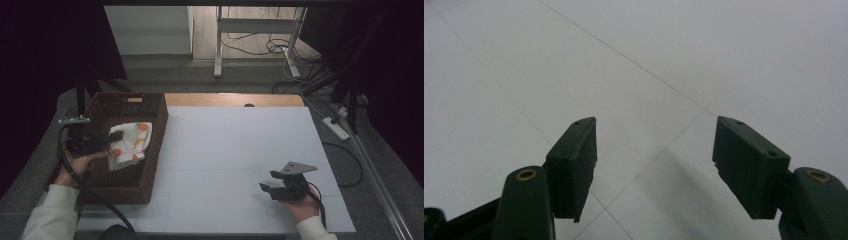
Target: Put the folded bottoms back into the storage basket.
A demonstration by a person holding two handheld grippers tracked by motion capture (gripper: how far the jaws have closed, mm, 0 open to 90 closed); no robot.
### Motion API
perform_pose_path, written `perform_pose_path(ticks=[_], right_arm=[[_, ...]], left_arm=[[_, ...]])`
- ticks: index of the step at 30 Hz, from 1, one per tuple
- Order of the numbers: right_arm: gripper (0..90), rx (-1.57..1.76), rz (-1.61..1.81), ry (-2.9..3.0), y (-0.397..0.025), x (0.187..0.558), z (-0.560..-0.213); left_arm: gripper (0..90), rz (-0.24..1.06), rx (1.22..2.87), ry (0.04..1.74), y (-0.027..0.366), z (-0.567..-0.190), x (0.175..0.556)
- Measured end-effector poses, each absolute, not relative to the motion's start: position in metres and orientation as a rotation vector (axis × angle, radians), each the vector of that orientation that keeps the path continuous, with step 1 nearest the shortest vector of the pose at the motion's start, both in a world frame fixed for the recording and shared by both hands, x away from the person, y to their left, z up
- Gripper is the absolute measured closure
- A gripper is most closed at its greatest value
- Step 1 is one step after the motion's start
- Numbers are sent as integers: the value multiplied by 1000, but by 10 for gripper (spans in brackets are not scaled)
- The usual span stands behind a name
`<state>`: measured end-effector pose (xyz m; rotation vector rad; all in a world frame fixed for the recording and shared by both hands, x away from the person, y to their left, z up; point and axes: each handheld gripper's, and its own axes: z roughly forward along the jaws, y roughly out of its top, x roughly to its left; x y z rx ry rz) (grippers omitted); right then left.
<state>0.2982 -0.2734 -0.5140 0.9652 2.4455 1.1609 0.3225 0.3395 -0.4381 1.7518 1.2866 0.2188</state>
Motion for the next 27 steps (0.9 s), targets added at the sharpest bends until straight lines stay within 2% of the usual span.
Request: perform_pose_path(ticks=[8,27], right_arm=[[341,969,1161,2445,-273,299,-515],[341,965,1156,2454,-273,298,-515]], left_arm=[[711,213,1785,1355,344,-450,337],[699,289,1843,1453,349,-462,356]])
